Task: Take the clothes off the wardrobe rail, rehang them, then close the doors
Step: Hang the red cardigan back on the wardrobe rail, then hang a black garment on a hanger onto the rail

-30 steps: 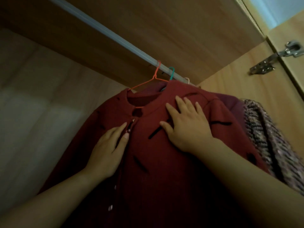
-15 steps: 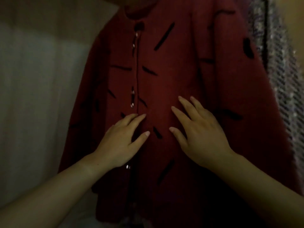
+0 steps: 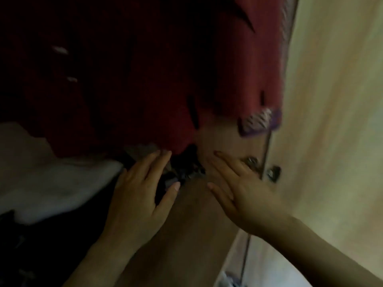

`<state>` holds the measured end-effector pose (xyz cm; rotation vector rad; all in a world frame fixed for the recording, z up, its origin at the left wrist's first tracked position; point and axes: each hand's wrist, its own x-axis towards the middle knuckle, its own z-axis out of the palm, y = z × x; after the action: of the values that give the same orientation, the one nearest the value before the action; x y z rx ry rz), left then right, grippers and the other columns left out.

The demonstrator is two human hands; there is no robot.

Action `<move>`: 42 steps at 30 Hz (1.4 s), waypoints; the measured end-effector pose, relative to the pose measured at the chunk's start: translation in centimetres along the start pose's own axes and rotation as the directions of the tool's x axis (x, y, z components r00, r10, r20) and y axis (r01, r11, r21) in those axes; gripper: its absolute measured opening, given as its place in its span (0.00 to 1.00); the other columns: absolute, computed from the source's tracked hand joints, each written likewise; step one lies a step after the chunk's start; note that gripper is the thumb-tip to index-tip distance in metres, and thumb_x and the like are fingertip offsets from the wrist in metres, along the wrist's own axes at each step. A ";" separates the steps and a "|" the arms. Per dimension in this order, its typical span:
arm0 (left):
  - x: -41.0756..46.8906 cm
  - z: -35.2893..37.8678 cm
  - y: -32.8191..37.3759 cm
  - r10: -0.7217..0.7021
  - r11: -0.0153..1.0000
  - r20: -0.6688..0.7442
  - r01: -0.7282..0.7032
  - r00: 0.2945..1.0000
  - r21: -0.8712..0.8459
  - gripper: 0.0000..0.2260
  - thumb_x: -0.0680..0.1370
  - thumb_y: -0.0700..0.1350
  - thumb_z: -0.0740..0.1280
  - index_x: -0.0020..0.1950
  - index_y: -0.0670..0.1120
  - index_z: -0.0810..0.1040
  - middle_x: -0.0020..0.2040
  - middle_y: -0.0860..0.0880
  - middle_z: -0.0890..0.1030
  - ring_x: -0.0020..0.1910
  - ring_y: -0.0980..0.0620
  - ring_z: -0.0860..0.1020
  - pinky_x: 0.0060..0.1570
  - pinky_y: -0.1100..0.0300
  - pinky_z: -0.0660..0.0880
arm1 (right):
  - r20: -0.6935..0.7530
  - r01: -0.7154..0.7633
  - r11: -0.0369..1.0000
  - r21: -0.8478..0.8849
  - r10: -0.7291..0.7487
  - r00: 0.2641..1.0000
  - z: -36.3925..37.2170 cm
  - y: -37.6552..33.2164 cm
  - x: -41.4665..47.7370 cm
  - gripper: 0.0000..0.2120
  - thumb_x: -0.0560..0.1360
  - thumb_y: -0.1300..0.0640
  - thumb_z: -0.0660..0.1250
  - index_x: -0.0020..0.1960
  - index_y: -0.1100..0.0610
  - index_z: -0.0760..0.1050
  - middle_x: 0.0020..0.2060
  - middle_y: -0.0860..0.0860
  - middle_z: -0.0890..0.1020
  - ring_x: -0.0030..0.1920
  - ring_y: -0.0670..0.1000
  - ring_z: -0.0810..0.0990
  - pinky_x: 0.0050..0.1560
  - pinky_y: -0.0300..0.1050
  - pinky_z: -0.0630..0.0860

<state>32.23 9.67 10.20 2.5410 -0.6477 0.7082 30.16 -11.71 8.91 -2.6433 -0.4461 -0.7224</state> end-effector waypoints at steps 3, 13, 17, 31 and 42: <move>-4.1 4.6 2.5 0.057 0.997 0.170 -0.049 0.984 -0.052 0.26 0.77 0.62 0.52 0.72 0.54 0.64 0.71 0.51 0.68 0.68 0.51 0.67 0.65 0.44 0.66 | 0.059 -0.164 0.984 -0.069 0.168 0.984 0.7 1.2 -7.5 0.26 0.79 0.41 0.50 0.71 0.54 0.65 0.67 0.54 0.71 0.64 0.56 0.72 0.61 0.52 0.73; -13.7 15.8 14.1 0.350 0.923 0.583 -0.164 0.733 -0.348 0.27 0.75 0.62 0.51 0.70 0.52 0.68 0.69 0.50 0.71 0.66 0.48 0.69 0.65 0.47 0.66 | 0.058 -0.735 0.668 -0.115 0.743 0.666 -1.2 3.0 -30.9 0.27 0.78 0.41 0.50 0.67 0.56 0.70 0.65 0.54 0.73 0.66 0.58 0.70 0.62 0.59 0.70; -16.2 18.7 20.6 0.482 0.868 0.638 -0.228 0.600 -0.441 0.28 0.74 0.63 0.51 0.69 0.52 0.69 0.68 0.50 0.72 0.66 0.48 0.70 0.64 0.45 0.67 | -0.035 -0.873 0.481 -0.075 0.874 0.485 -3.8 3.2 -38.5 0.26 0.78 0.40 0.50 0.66 0.56 0.71 0.64 0.54 0.74 0.65 0.57 0.71 0.61 0.60 0.70; -25.4 29.6 61.1 0.906 0.422 0.372 -0.421 0.200 -0.803 0.24 0.76 0.60 0.56 0.66 0.49 0.71 0.62 0.45 0.77 0.61 0.42 0.75 0.56 0.39 0.72 | -0.324 -0.999 -0.031 -0.033 0.946 -0.018 -24.5 11.3 -66.8 0.27 0.77 0.40 0.51 0.66 0.56 0.71 0.65 0.54 0.73 0.66 0.57 0.70 0.63 0.62 0.68; -27.5 36.8 83.8 0.947 0.306 0.319 -0.393 0.033 -0.867 0.25 0.77 0.61 0.52 0.67 0.48 0.71 0.62 0.50 0.77 0.61 0.48 0.74 0.57 0.44 0.72 | -0.404 -0.986 -0.164 -0.002 0.903 -0.149 -35.0 24.2 -79.0 0.27 0.77 0.40 0.50 0.67 0.56 0.70 0.66 0.52 0.72 0.67 0.54 0.68 0.66 0.48 0.64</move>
<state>-19.91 -67.41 -11.68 1.5344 -2.2607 -0.6396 -39.90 -63.84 -11.60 -1.9942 1.8755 -0.4966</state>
